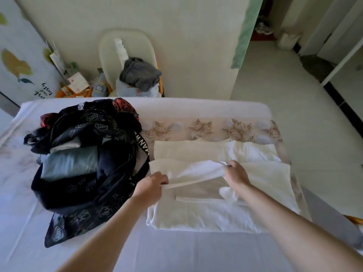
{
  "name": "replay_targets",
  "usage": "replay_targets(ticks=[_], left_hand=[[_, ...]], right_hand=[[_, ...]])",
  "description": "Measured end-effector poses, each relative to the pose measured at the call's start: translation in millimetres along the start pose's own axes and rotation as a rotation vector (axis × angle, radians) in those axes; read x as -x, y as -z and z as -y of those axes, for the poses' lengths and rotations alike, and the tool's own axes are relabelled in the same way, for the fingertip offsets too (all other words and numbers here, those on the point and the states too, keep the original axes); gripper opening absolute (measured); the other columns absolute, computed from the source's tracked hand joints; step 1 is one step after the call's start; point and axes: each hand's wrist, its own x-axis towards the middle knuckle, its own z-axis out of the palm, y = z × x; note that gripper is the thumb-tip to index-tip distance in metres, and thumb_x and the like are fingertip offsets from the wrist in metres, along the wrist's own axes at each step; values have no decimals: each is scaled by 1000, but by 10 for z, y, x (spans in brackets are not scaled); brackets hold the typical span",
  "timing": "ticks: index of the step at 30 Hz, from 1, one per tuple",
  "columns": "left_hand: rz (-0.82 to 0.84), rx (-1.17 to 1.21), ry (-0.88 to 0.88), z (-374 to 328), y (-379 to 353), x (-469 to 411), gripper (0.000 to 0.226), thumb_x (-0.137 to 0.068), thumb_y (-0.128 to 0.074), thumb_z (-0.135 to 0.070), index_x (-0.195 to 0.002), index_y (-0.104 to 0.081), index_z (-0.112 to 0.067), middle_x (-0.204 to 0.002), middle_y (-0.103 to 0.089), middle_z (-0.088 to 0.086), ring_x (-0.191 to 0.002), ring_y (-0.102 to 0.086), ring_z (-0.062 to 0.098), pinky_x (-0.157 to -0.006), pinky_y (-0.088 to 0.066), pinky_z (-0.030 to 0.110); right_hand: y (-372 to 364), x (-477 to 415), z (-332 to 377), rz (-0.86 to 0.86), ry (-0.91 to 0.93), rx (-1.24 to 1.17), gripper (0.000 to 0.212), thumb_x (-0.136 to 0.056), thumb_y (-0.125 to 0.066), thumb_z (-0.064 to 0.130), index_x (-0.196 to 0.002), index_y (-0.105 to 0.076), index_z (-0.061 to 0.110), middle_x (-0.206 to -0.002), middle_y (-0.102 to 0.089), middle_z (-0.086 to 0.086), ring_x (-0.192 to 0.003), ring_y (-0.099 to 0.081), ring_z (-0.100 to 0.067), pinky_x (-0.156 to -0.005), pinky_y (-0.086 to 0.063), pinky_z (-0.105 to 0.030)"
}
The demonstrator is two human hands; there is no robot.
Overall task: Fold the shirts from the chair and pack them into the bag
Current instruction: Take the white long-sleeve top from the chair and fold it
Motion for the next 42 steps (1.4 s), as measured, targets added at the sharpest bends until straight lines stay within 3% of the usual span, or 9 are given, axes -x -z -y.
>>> replay_targets(ticks=[6, 9, 15, 22, 26, 30, 35, 39, 42], left_hand=[[637, -290, 81, 28, 49, 235, 33, -84, -59, -24, -115, -66, -33, -119, -60, -14, -104, -57, 11, -88, -49, 25], [477, -267, 118, -134, -2, 121, 26, -91, -47, -36, -107, -66, -31, -114, -65, -8, -104, -60, 17, -82, -51, 31], [24, -264, -40, -120, -58, -431, 47, -91, -42, -3, -131, -54, -26, -128, -50, -2, -122, -43, 20, -103, -33, 32], [235, -339, 29, 74, 171, -900, 43, -103, -27, -47, -111, -61, -21, -109, -65, 4, -109, -58, 27, -89, -44, 36], [473, -196, 155, 138, 291, -1137, 55, -101, -25, -58, -82, -58, -19, -83, -59, 0, -90, -60, 26, -83, -49, 36], [601, -166, 81, 190, 353, -1239, 43, -87, -59, -47, -122, -63, -23, -114, -64, -2, -111, -59, 23, -88, -48, 31], [199, -87, 67, 247, 382, -1229, 25, -76, -66, -21, -97, -56, -31, -92, -56, -10, -97, -51, 17, -85, -34, 29], [-91, -217, 123, 331, 240, -1119, 57, -66, -73, -29, -108, -36, -24, -114, -40, -2, -111, -39, 21, -100, -31, 37], [-376, -170, -124, 281, 90, -855, 41, -71, -73, -27, -100, -45, -20, -103, -49, 0, -97, -49, 23, -86, -42, 38]], right_hand=[[305, -154, -89, 105, 270, 563, 31, -89, -55, 43, -118, -55, 32, -119, -61, 7, -112, -57, -22, -88, -41, -33], [205, -224, -206, 88, 322, 747, 37, -94, -49, 37, -130, -54, 30, -130, -57, 0, -121, -50, -24, -100, -37, -39], [-6, -295, -361, 28, 434, 788, 28, -96, -49, 40, -116, -63, 27, -119, -59, 0, -112, -53, -24, -94, -36, -40], [73, -288, -316, -344, 397, 312, 22, -92, -51, 11, -72, -41, 15, -60, -46, 0, -55, -46, -29, -64, -32, -34], [42, -463, -401, -235, 257, 576, 15, -94, -46, 23, -94, -60, 15, -85, -64, -2, -78, -56, -25, -79, -41, -37], [-125, -540, -314, -161, 262, 642, 26, -93, -46, 25, -113, -63, 19, -101, -67, -2, -97, -61, -26, -88, -41, -38], [-208, -550, -298, -372, 317, 596, 18, -88, -62, 17, -105, -65, 14, -92, -64, -9, -89, -60, -34, -83, -42, -43], [-223, -507, -416, -453, 485, 637, 51, -67, -72, 6, -116, -59, 11, -111, -55, -14, -102, -50, -37, -90, -38, -48], [-258, -293, -492, -371, 665, 625, 55, -63, -69, 11, -117, -60, 13, -116, -52, -11, -103, -52, -34, -88, -43, -46]])
